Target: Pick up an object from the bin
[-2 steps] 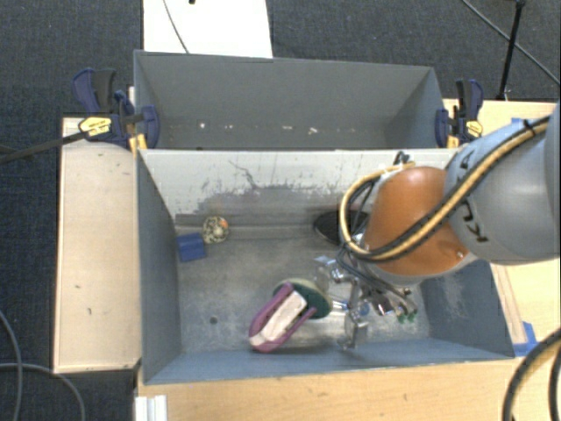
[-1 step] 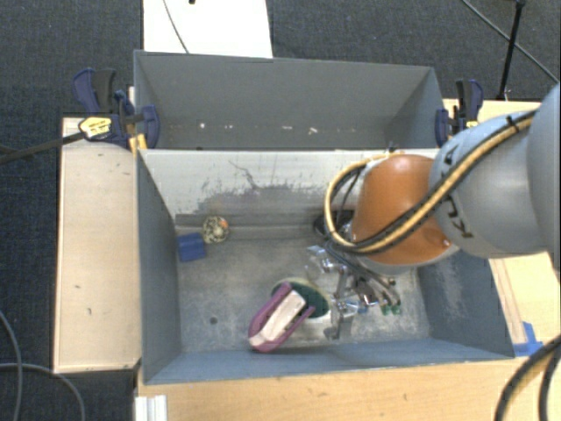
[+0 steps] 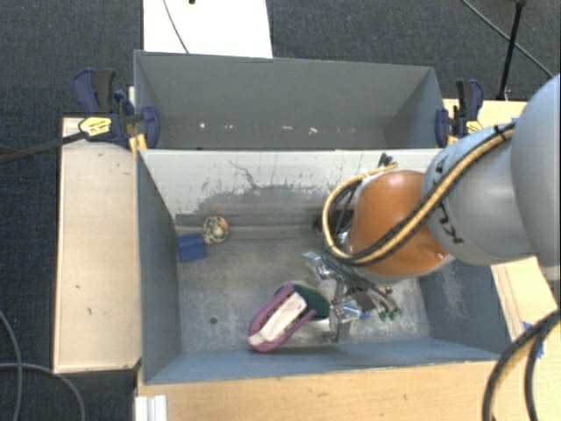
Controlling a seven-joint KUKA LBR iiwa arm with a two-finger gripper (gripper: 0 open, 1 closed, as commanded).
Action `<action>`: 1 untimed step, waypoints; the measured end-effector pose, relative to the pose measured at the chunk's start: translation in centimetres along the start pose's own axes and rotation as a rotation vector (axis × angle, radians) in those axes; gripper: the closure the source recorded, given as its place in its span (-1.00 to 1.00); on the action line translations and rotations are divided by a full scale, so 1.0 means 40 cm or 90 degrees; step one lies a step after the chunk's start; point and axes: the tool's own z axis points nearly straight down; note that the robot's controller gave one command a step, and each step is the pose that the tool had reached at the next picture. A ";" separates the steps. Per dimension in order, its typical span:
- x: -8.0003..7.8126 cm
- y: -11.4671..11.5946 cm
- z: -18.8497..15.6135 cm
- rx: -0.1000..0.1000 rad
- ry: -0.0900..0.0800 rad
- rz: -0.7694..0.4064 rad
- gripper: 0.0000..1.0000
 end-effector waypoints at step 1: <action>-0.019 0.014 0.009 0.002 0.012 0.247 -1.00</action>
Offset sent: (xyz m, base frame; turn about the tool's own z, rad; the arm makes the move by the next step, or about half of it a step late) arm 0.0035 0.0071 -0.0049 0.3886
